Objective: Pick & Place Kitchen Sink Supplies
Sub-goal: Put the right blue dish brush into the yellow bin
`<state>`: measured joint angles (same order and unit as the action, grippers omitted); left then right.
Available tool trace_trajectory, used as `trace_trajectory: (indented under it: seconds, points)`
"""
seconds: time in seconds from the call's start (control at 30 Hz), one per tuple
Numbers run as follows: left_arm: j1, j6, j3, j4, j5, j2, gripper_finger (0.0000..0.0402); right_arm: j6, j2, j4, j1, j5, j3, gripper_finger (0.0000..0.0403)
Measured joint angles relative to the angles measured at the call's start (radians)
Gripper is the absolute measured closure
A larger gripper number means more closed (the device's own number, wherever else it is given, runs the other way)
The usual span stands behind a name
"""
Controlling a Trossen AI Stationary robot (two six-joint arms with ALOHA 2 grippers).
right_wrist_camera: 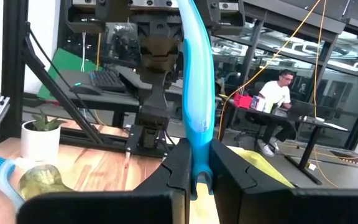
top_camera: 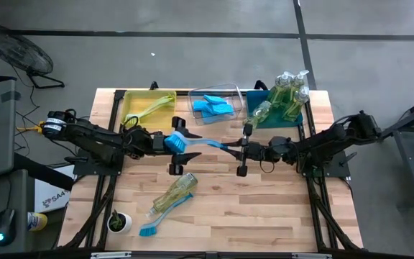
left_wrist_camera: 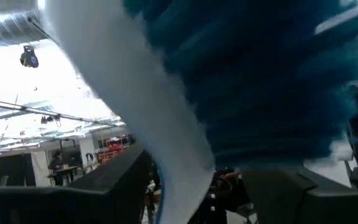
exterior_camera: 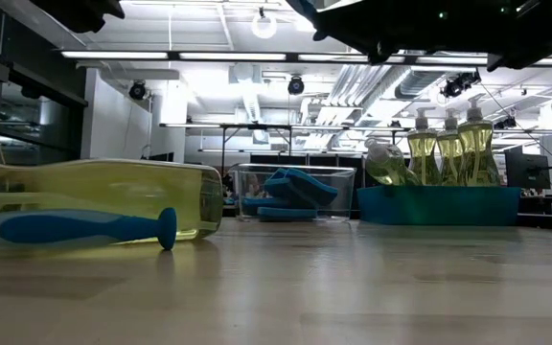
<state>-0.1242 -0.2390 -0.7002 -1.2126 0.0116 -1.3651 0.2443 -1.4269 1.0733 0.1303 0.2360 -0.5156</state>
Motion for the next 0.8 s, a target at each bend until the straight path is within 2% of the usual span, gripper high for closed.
trace_trajectory:
  seconds: [0.37, 0.63, 0.8]
  points:
    - [0.001, -0.031, 0.0, 0.0, -0.018, 0.0, 0.0353, -0.004, 0.002, -0.021, 0.001, -0.011, 0.0, 0.0373]
    - [0.001, -0.06, 0.0, 0.008, -0.019, 0.0, 0.0358, -0.01, 0.002, -0.032, 0.001, 0.001, 0.0, 0.0372]
    - [0.0, -0.05, 0.0, 0.019, -0.031, 0.0, 0.0358, -0.022, 0.002, -0.039, 0.001, 0.0, 0.0, 0.0307]
